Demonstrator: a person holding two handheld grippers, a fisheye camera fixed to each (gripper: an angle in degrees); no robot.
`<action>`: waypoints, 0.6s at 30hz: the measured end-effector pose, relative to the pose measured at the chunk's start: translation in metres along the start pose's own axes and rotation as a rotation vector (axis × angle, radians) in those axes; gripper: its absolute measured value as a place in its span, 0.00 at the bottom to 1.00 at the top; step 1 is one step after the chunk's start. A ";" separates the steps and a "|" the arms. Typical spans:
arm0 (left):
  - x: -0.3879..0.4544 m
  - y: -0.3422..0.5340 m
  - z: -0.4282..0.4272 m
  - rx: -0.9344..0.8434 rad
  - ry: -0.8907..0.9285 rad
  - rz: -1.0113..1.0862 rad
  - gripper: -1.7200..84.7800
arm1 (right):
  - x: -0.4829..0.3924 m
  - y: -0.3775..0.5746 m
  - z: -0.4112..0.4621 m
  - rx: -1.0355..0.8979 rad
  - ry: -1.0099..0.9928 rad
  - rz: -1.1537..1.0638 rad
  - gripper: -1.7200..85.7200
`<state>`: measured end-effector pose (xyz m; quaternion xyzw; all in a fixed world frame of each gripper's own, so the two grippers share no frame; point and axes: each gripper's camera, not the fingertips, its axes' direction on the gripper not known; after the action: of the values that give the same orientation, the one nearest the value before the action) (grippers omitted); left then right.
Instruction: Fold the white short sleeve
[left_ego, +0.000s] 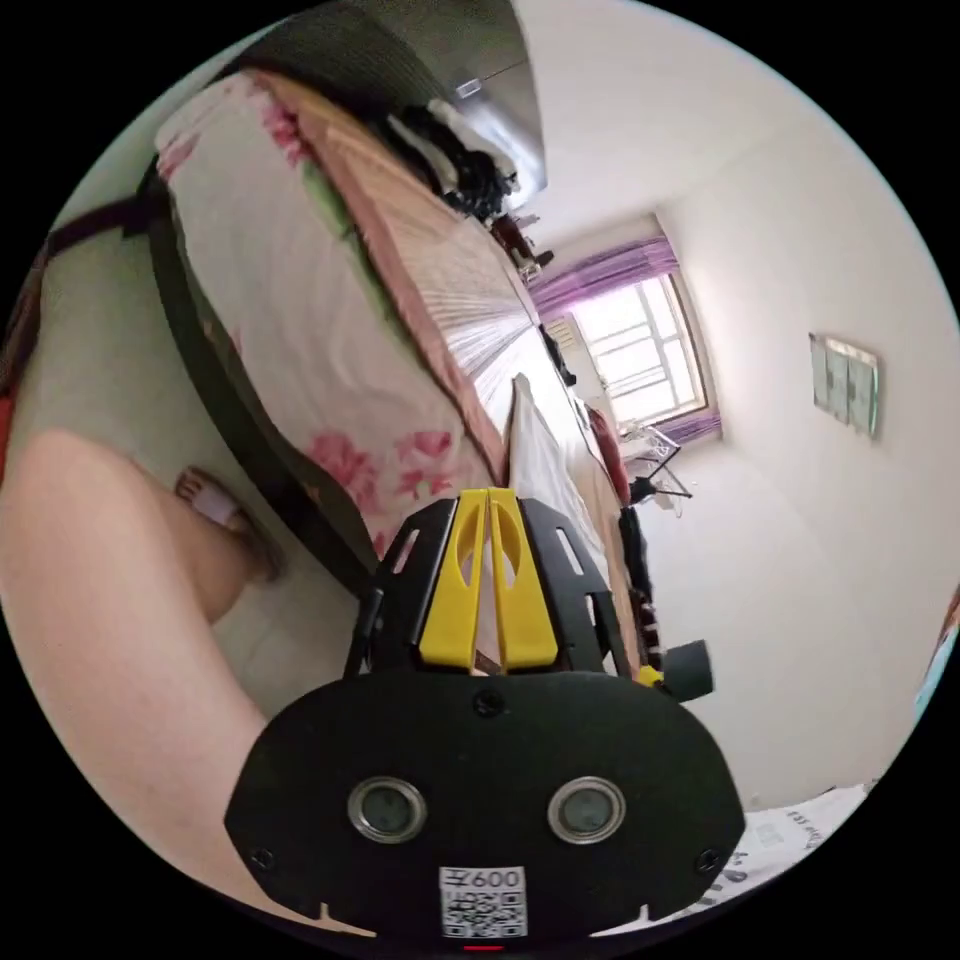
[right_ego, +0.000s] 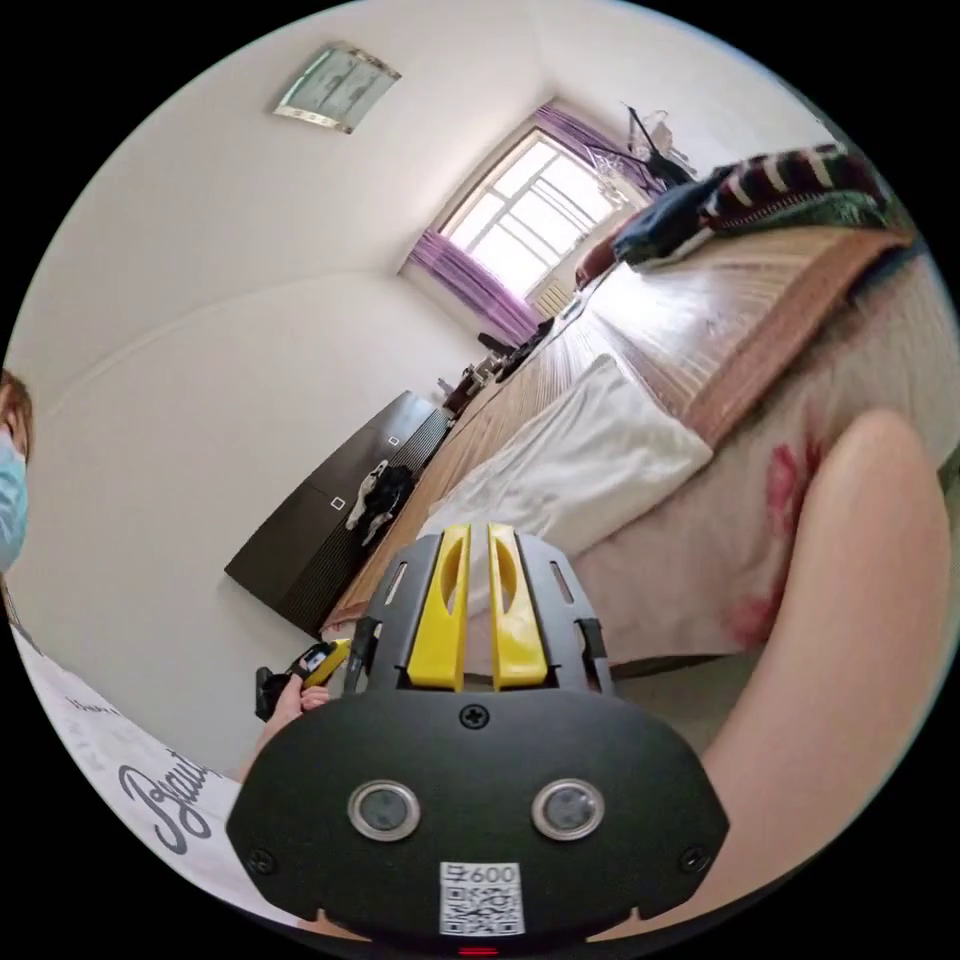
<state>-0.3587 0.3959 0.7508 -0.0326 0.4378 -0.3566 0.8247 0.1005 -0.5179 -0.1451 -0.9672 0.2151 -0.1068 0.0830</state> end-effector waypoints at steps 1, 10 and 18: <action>0.016 -0.005 0.001 0.003 -0.007 0.059 0.03 | -0.010 -0.029 0.005 0.000 0.037 -0.056 0.02; 0.227 -0.105 0.199 -0.384 -0.290 0.597 0.02 | -0.030 -0.235 0.208 -0.454 0.403 -0.449 0.01; 0.282 -0.071 0.279 -0.649 -0.255 0.690 0.02 | -0.017 -0.275 0.279 -0.665 0.283 -0.467 0.01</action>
<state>-0.0884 0.0974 0.7511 -0.1846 0.4070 0.0990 0.8891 0.2628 -0.2325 -0.3599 -0.9399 0.0224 -0.1790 -0.2900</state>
